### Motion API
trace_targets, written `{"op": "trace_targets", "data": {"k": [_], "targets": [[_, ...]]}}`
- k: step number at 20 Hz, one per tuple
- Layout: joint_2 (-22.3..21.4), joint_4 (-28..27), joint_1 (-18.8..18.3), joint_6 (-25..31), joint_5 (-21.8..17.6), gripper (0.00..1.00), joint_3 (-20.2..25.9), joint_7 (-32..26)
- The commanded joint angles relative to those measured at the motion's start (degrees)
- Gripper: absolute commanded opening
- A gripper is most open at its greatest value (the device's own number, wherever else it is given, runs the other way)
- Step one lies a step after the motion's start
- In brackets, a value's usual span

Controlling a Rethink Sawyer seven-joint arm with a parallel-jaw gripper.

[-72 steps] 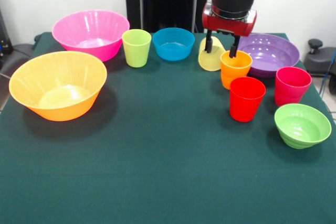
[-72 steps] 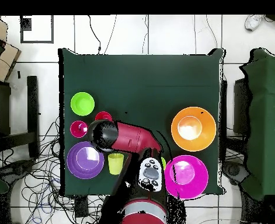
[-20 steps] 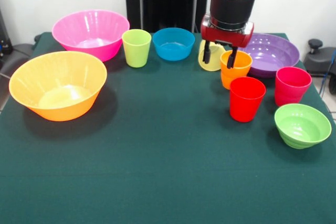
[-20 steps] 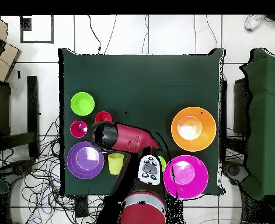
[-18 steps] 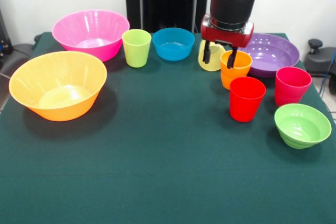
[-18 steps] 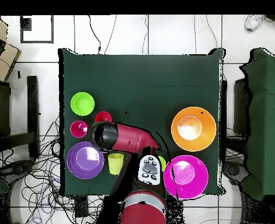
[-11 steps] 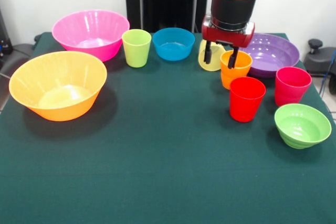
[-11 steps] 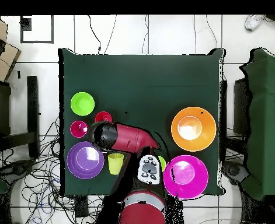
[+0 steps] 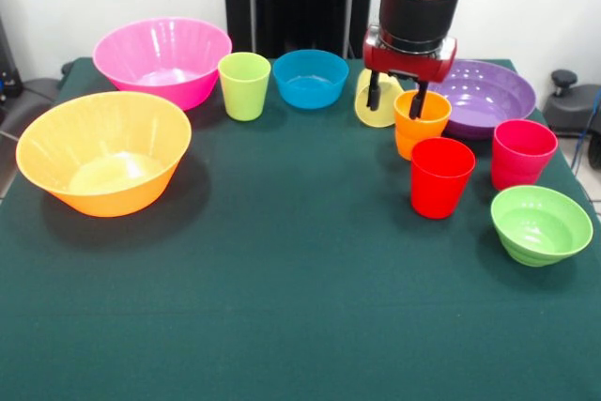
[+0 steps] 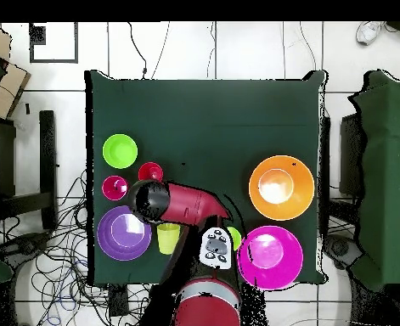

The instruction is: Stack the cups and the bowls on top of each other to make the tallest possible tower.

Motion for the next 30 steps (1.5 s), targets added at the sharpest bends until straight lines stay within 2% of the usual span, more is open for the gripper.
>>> {"op": "trace_targets", "data": {"k": [1,30], "targets": [[2.5,5.1,0.0,-5.5,-1.3,1.00,6.4,6.7],[6.7,5.5,0.0,-10.5,-1.2,1.00,7.2,7.1]]}}
